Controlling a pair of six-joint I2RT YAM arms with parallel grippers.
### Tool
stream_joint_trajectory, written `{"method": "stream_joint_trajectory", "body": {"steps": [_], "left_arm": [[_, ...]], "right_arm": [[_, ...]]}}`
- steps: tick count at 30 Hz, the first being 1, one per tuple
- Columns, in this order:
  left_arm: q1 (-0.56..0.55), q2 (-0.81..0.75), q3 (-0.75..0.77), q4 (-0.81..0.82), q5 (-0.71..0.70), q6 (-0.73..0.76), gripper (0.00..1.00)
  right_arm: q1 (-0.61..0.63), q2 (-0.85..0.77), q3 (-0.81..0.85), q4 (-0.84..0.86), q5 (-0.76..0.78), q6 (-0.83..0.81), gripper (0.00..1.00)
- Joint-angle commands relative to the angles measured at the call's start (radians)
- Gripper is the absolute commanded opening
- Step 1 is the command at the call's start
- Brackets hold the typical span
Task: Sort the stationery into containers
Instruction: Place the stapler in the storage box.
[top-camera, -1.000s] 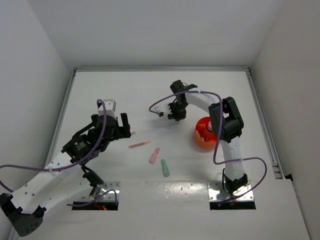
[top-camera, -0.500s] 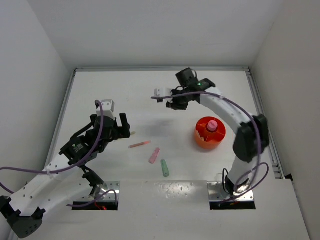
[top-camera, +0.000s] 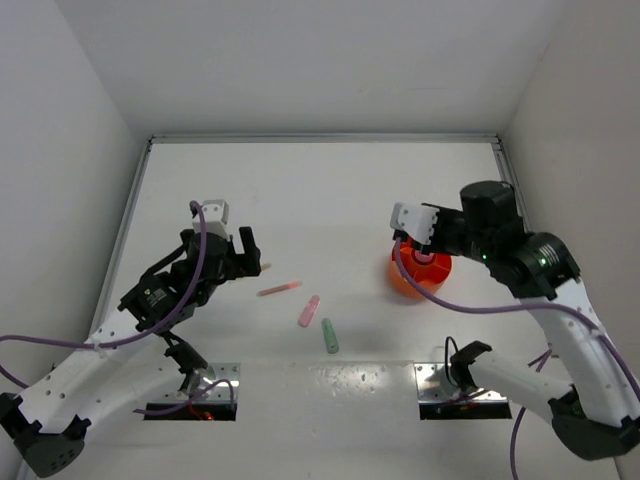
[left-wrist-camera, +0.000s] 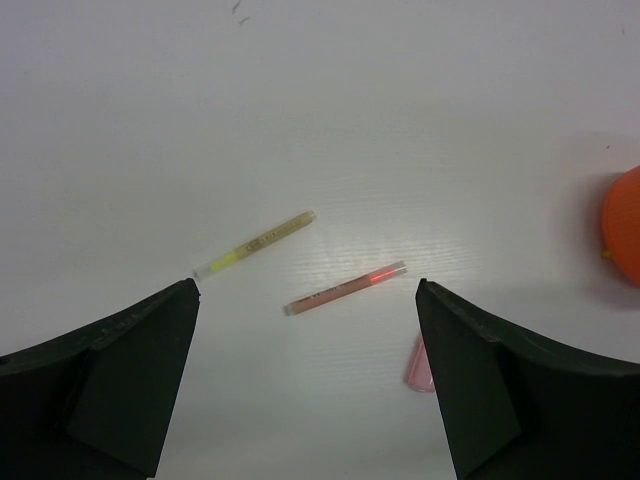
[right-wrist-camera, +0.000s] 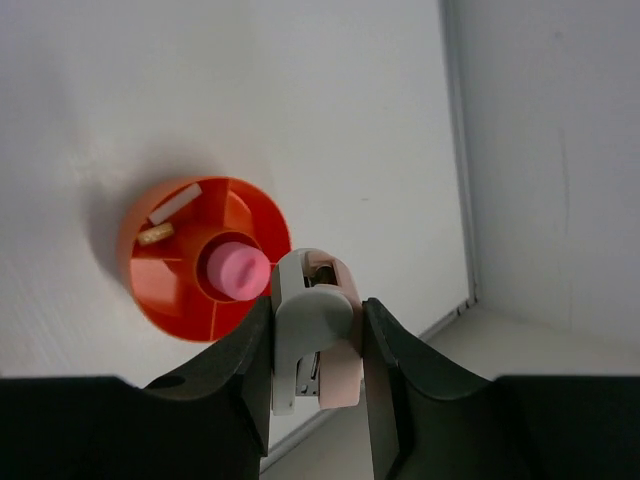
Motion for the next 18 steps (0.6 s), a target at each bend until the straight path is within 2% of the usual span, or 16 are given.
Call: {"method": "stream_joint_trajectory", "body": {"steps": [1, 2, 4, 7, 10, 11, 15, 18], "left_arm": [[0.010, -0.002, -0.009, 0.029, 0.007, 0.010, 0.96], [0.010, 0.010, -0.009, 0.029, 0.007, 0.010, 0.96], [0.010, 0.021, -0.009, 0.029, 0.007, 0.010, 0.96], [0.010, 0.044, -0.009, 0.029, 0.018, 0.010, 0.96], [0.010, 0.044, -0.009, 0.029, 0.018, 0.019, 0.96], [0.010, 0.044, -0.009, 0.029, 0.018, 0.019, 0.96], [0.010, 0.024, -0.009, 0.039, 0.027, 0.019, 0.96], [0.010, 0.024, -0.009, 0.039, 0.036, 0.019, 0.96]], "right_arm": [[-0.034, -0.116, -0.124, 0.192, 0.147, 0.046, 0.00], [-0.048, -0.139, -0.161, 0.245, 0.185, 0.062, 0.00], [-0.048, -0.191, -0.247, 0.308, 0.169, 0.071, 0.00], [-0.048, -0.278, -0.330, 0.269, 0.041, 0.071, 0.00], [-0.048, -0.381, -0.434, 0.203, -0.122, -0.041, 0.00], [-0.048, -0.474, -0.508, 0.202, -0.180, -0.117, 0.00], [-0.048, -0.690, -0.696, 0.302, -0.193, -0.213, 0.00], [-0.048, -0.743, -0.756, 0.363, -0.182, -0.213, 0.00]]}}
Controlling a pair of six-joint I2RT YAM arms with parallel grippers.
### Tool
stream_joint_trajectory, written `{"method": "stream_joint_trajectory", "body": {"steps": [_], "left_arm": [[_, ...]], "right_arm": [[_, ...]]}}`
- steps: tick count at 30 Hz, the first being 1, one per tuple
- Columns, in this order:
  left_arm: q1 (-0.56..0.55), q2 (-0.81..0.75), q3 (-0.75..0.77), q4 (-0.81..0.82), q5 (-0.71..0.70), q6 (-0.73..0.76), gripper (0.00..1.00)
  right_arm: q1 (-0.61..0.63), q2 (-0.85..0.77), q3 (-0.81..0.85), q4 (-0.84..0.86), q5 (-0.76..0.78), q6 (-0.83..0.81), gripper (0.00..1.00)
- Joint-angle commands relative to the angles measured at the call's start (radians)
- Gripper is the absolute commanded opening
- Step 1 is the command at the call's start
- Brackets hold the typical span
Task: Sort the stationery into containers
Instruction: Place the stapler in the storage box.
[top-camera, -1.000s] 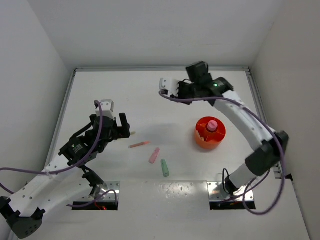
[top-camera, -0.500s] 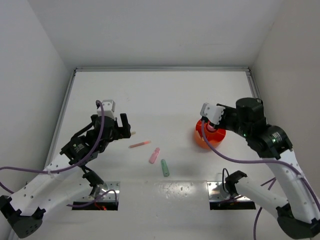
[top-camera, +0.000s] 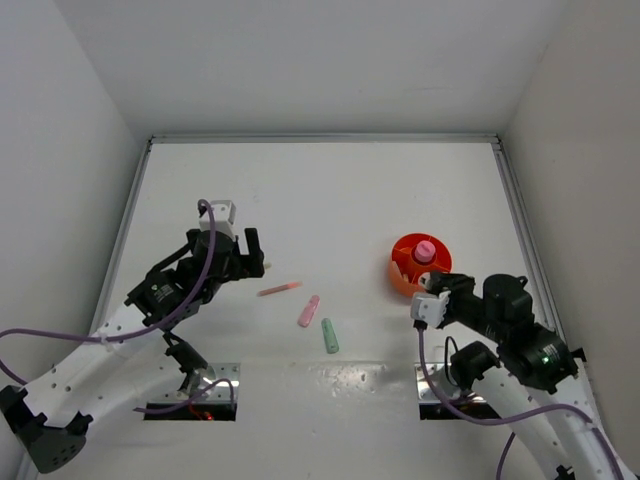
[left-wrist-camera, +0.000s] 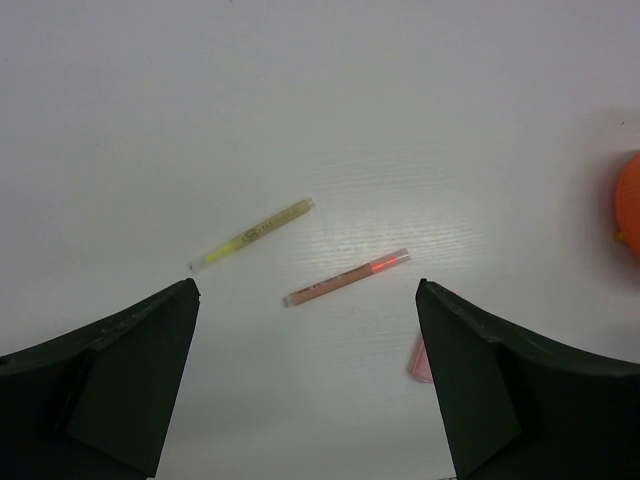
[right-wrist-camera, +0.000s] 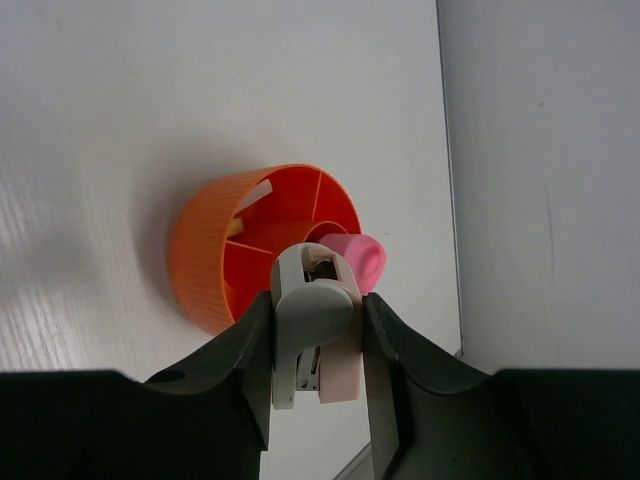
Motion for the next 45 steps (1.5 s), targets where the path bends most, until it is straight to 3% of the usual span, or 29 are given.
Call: {"method": "stream_joint_trajectory", "body": {"steps": [1, 4, 9, 15, 28, 45], "left_arm": [[0.010, -0.017, 0.001, 0.033, 0.012, 0.024, 0.96], [0.010, -0.028, 0.001, 0.042, 0.021, 0.024, 0.96], [0.010, -0.049, 0.001, 0.042, 0.030, 0.024, 0.96], [0.010, -0.058, 0.001, 0.042, 0.030, 0.024, 0.96], [0.010, -0.049, 0.001, 0.042, 0.040, 0.034, 0.96], [0.010, -0.049, 0.001, 0.042, 0.040, 0.034, 0.96]], "right_arm": [[-0.002, -0.019, -0.037, 0.144, -0.055, -0.045, 0.00], [-0.002, -0.019, -0.075, 0.186, -0.055, 0.032, 0.00], [-0.002, -0.058, -0.204, 0.410, 0.052, 0.150, 0.00], [-0.002, -0.099, -0.283, 0.456, 0.120, 0.235, 0.00], [-0.002, -0.231, -0.410, 0.439, 0.171, 0.224, 0.00], [-0.002, -0.210, -0.496, 0.546, 0.207, 0.178, 0.00]]}}
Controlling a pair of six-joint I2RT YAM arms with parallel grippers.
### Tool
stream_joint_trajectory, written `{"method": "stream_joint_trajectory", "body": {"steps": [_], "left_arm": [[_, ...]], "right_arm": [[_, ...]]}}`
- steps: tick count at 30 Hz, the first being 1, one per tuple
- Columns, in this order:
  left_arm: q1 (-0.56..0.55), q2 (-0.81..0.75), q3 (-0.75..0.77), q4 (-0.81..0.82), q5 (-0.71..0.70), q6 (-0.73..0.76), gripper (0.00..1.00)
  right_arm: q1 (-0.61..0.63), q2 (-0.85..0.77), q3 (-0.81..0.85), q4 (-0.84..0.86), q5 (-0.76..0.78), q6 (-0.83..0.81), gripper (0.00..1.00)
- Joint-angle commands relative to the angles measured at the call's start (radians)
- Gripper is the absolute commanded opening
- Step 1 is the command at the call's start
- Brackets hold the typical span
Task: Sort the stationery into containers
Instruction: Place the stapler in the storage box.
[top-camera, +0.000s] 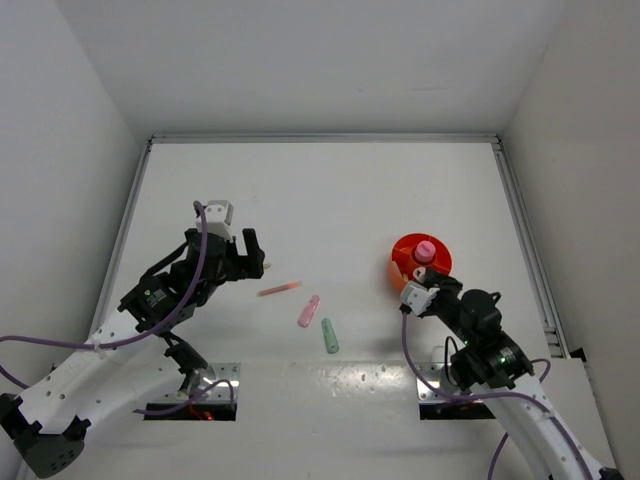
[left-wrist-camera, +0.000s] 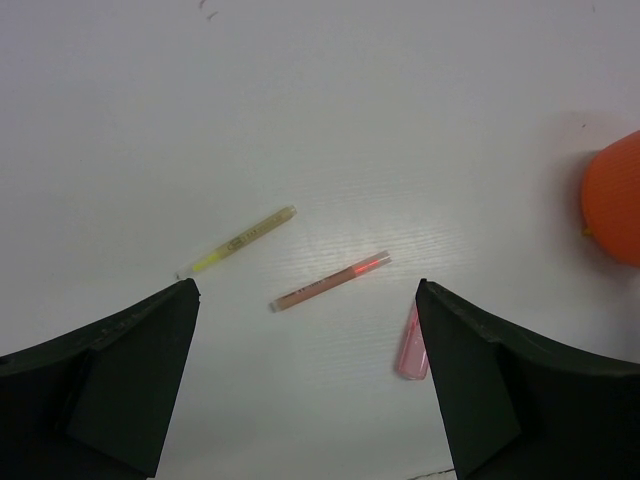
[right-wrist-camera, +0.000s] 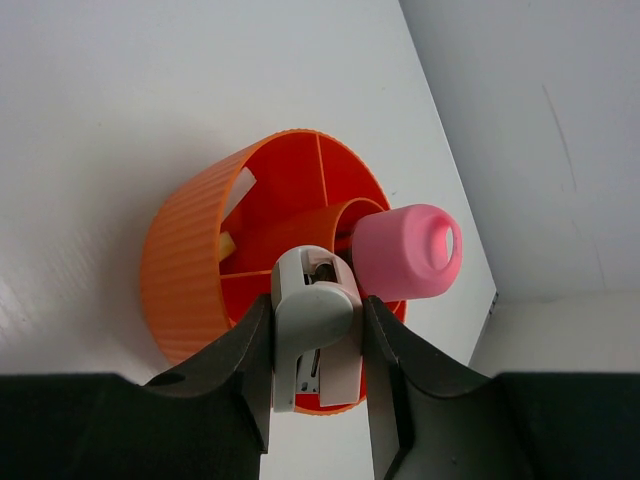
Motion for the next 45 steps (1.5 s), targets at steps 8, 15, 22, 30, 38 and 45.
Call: {"method": "stream_joint_trajectory", "body": {"steps": [8, 15, 22, 30, 38, 45], "left_arm": [[0.010, -0.003, -0.009, 0.027, 0.001, 0.012, 0.96], [0.010, -0.003, -0.009, 0.027, 0.001, 0.012, 0.96], [0.010, -0.003, -0.009, 0.027, 0.001, 0.012, 0.96], [0.010, -0.003, -0.009, 0.027, 0.001, 0.012, 0.96], [0.010, -0.003, -0.009, 0.027, 0.001, 0.012, 0.96], [0.010, 0.006, -0.009, 0.027, 0.001, 0.012, 0.96]], "right_arm": [[-0.002, 0.005, -0.035, 0.133, 0.038, -0.009, 0.00], [-0.002, 0.005, -0.046, 0.156, 0.049, -0.009, 0.00], [-0.002, 0.049, -0.035, 0.123, 0.049, -0.009, 0.15], [-0.002, 0.059, -0.016, 0.104, 0.040, -0.009, 0.37], [-0.002, 0.039, 0.002, 0.086, 0.030, 0.000, 0.49], [-0.002, 0.020, 0.031, 0.055, 0.012, 0.001, 0.49]]}}
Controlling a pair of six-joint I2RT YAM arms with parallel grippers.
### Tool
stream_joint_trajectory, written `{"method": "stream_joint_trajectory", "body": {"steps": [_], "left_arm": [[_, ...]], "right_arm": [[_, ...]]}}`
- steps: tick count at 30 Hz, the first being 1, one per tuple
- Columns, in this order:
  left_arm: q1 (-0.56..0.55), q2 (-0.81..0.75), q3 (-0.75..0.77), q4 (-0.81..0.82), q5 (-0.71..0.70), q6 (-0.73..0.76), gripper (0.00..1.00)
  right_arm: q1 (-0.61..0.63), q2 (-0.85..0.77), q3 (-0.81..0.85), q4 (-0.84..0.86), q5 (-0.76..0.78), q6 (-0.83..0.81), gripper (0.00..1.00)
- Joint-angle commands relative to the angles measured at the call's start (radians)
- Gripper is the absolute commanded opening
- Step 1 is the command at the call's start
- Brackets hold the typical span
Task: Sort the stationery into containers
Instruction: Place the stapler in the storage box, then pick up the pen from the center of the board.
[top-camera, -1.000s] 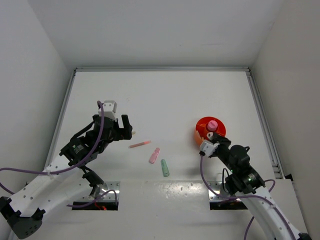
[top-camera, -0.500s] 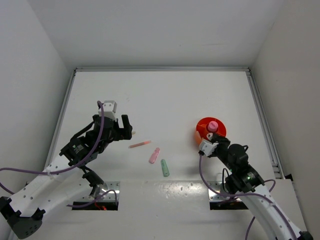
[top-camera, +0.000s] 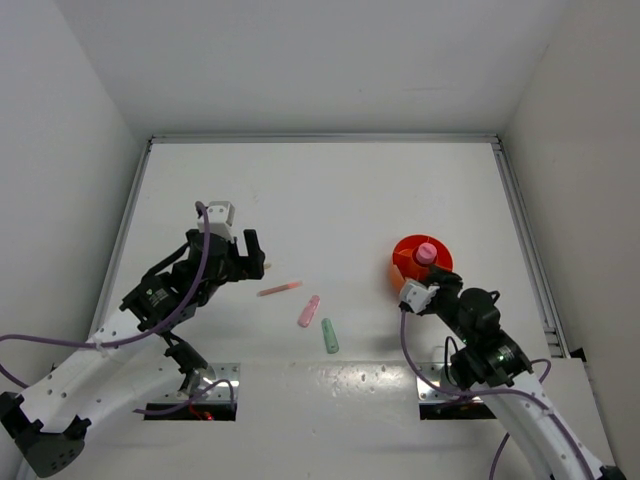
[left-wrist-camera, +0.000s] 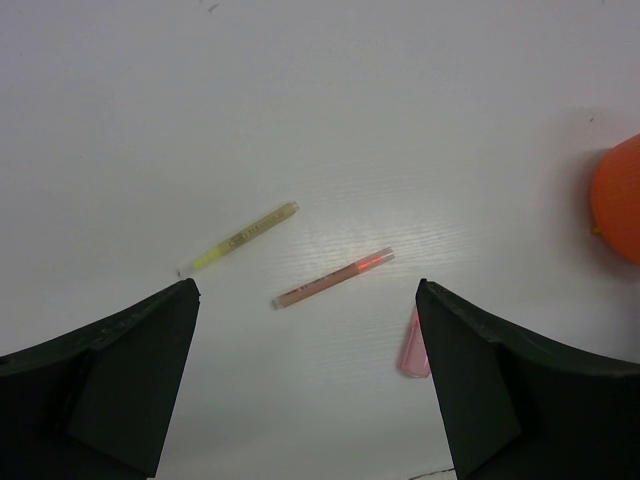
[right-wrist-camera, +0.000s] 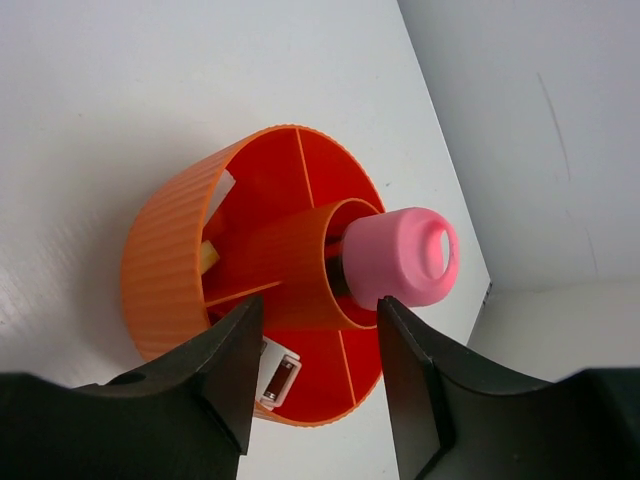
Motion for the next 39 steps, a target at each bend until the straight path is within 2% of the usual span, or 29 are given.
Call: {"method": "stream_joint_trajectory", "body": {"steps": [1, 4, 7, 8, 9, 11, 12, 13, 14, 16, 17, 19, 20, 21, 22, 25, 26, 27, 28, 29, 30, 31, 33, 35, 36, 37, 39], "left_arm": [[0.010, 0.003, -0.001, 0.027, 0.001, 0.011, 0.96], [0.010, 0.003, -0.001, 0.027, 0.001, 0.011, 0.96], [0.010, 0.003, -0.001, 0.036, 0.024, 0.021, 0.96], [0.010, 0.003, -0.001, 0.050, 0.049, 0.030, 0.90], [0.010, 0.003, -0.001, 0.068, 0.067, 0.030, 0.84], [0.010, 0.003, -0.012, 0.077, 0.116, 0.053, 0.56], [0.010, 0.014, -0.012, 0.090, 0.127, 0.063, 0.28], [0.010, 0.026, -0.012, 0.090, 0.136, 0.073, 0.20], [0.010, 0.038, -0.012, 0.090, 0.149, 0.073, 0.15], [0.010, 0.080, -0.012, 0.090, 0.149, 0.082, 0.14], [0.010, 0.092, -0.012, 0.090, 0.159, 0.082, 0.26], [0.010, 0.106, -0.012, 0.090, 0.159, 0.091, 0.55], [0.010, 0.106, -0.012, 0.090, 0.176, 0.091, 0.67], [0.010, 0.106, -0.012, 0.090, 0.188, 0.091, 0.81], [0.010, 0.106, -0.012, 0.100, 0.198, 0.102, 0.84], [0.010, 0.106, -0.021, 0.111, 0.212, 0.111, 0.84], [0.010, 0.106, -0.021, 0.111, 0.212, 0.111, 0.80], [0.010, 0.106, -0.021, 0.111, 0.202, 0.111, 0.72], [0.010, 0.120, -0.021, 0.111, 0.186, 0.111, 0.44], [0.010, 0.130, -0.030, 0.111, 0.163, 0.091, 0.29], [0.010, 0.147, -0.021, 0.093, 0.111, 0.081, 0.20], [0.010, 0.193, -0.021, 0.081, 0.088, 0.071, 0.06], [0.010, 0.248, 0.006, 0.035, 0.005, 0.033, 0.06], [0.010, 0.331, 0.028, -0.016, -0.040, 0.013, 0.09], [0.023, 0.353, 0.048, -0.031, -0.093, -0.004, 0.21], [0.032, 0.365, 0.048, -0.045, -0.121, -0.015, 0.30], [0.066, 0.365, 0.062, -0.067, -0.170, -0.028, 0.50]], "right_arm": [[-0.002, -0.024, 0.080, 0.002, -0.033, 0.029, 0.49], [-0.002, -0.033, 0.159, -0.056, -0.082, 0.063, 0.44], [0.008, -0.024, 0.272, -0.139, -0.162, 0.113, 0.28], [0.008, -0.024, 0.303, -0.151, -0.204, 0.139, 0.21], [0.008, 0.002, 0.362, -0.182, -0.229, 0.161, 0.01], [-0.001, 0.115, 0.416, -0.191, -0.283, 0.268, 0.00], [-0.002, 0.183, 0.482, -0.212, -0.292, 0.326, 0.00], [-0.002, 0.275, 0.526, -0.248, -0.324, 0.423, 0.01], [-0.002, 0.497, 0.623, -0.290, -0.341, 0.472, 0.03], [-0.026, 0.599, 0.663, -0.305, -0.416, 0.523, 0.13], [-0.017, 0.628, 0.698, -0.296, -0.417, 0.537, 0.23], [-0.008, 0.749, 0.770, -0.330, -0.406, 0.568, 0.44], [-0.017, 0.803, 0.877, -0.357, -0.416, 0.587, 0.52], [-0.017, 0.859, 0.936, -0.386, -0.417, 0.588, 0.55], [-0.026, 0.959, 0.993, -0.448, -0.403, 0.588, 0.55], [-0.026, 1.071, 1.183, -0.518, -0.403, 0.577, 0.51], [-0.026, 1.096, 1.209, -0.533, -0.416, 0.577, 0.48], [-0.017, 1.123, 1.232, -0.553, -0.438, 0.577, 0.44], [-0.017, 1.156, 1.281, -0.599, -0.438, 0.577, 0.26], [-0.006, 1.232, 1.304, -0.626, -0.449, 0.589, 0.17], [0.004, 1.278, 1.326, -0.660, -0.487, 0.589, 0.11], [0.005, 1.323, 1.358, -0.724, -0.519, 0.569, 0.09], [0.017, 1.399, 1.328, -0.739, -0.643, 0.484, 0.22], [0.044, 1.400, 1.274, -0.670, -0.686, 0.343, 0.43], [0.057, 1.400, 1.228, -0.641, -0.677, 0.304, 0.47], [0.073, 1.415, 1.213, -0.603, -0.655, 0.270, 0.51], [0.127, 1.455, 1.226, -0.553, -0.612, 0.192, 0.54]]}}
